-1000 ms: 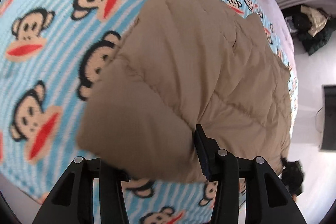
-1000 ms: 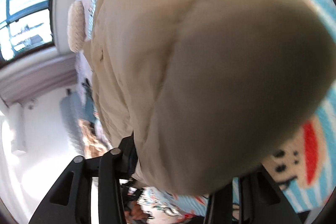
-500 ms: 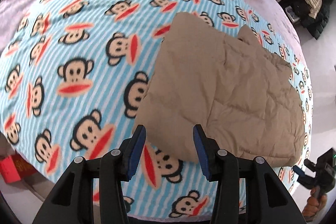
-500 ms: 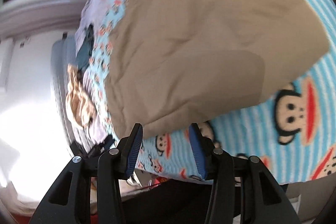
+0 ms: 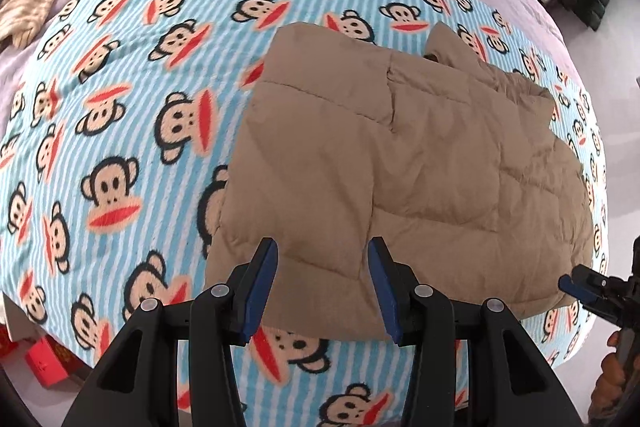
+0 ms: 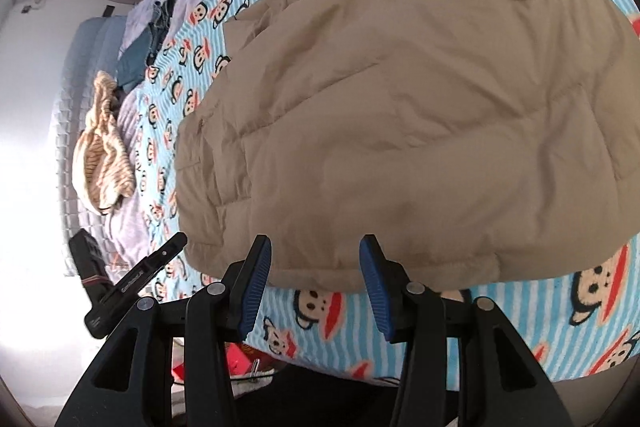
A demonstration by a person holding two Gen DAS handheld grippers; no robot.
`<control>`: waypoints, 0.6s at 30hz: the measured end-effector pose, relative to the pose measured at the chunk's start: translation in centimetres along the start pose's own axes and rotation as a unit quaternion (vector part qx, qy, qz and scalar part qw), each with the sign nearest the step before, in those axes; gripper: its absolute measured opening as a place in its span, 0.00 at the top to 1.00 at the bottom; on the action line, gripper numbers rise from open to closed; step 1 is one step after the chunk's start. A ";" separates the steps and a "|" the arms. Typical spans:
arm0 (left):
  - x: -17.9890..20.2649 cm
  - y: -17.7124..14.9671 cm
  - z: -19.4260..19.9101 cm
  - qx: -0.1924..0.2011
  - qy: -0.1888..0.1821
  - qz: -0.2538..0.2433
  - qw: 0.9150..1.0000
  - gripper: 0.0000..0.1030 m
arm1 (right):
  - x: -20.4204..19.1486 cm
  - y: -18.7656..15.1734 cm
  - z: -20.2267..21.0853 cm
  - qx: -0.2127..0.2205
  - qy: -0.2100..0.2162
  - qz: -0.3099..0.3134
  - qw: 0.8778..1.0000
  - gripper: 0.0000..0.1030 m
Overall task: Fold large clothes
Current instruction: 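Open both tools and lift them above the folded bundle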
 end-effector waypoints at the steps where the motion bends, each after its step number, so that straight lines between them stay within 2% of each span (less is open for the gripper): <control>1: 0.1 0.1 -0.1 0.000 -0.001 -0.002 1.000 0.53 | -0.3 0.0 -0.1 -0.002 -0.005 0.004 1.000 0.51; 3: 0.2 0.1 -0.2 -0.001 -0.003 -0.006 1.000 0.53 | -0.6 0.0 -0.5 -0.006 -0.014 0.007 1.000 0.51; 4: 0.2 0.1 -0.3 -0.001 -0.004 -0.008 1.000 0.45 | -0.6 0.0 -0.6 -0.007 -0.019 0.007 1.000 0.51; 5: 0.3 0.1 -0.3 -0.002 -0.006 -0.010 1.000 0.34 | -0.7 0.0 -0.8 -0.007 -0.021 0.005 1.000 0.51; 6: 0.3 0.2 -0.2 0.002 -0.008 -0.011 1.000 0.15 | -0.7 0.1 -0.8 -0.008 -0.024 0.003 1.000 0.51; 7: 0.4 0.3 0.0 0.007 -0.011 -0.012 1.000 0.12 | -0.8 0.2 -1.0 -0.008 -0.027 0.002 1.000 0.51; 9: 0.6 0.5 0.1 0.008 -0.018 -0.019 1.000 0.12 | -0.7 0.2 -1.1 -0.010 -0.035 0.000 0.999 0.51; 18: 0.2 1.4 -1.1 0.006 -0.002 -0.029 1.000 0.11 | -1.1 -0.2 -2.2 -0.020 -0.061 -0.010 0.998 0.47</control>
Point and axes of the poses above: each gripper's, at about its wrist camera, not at the fingertips, and z roughly against the way its jaws point, x to its right, y to its top, the point moved 9 cm from there along -z, roughly the way its jaws point, and after that the axes turned 12 degrees about z, right-handed, at the moved point
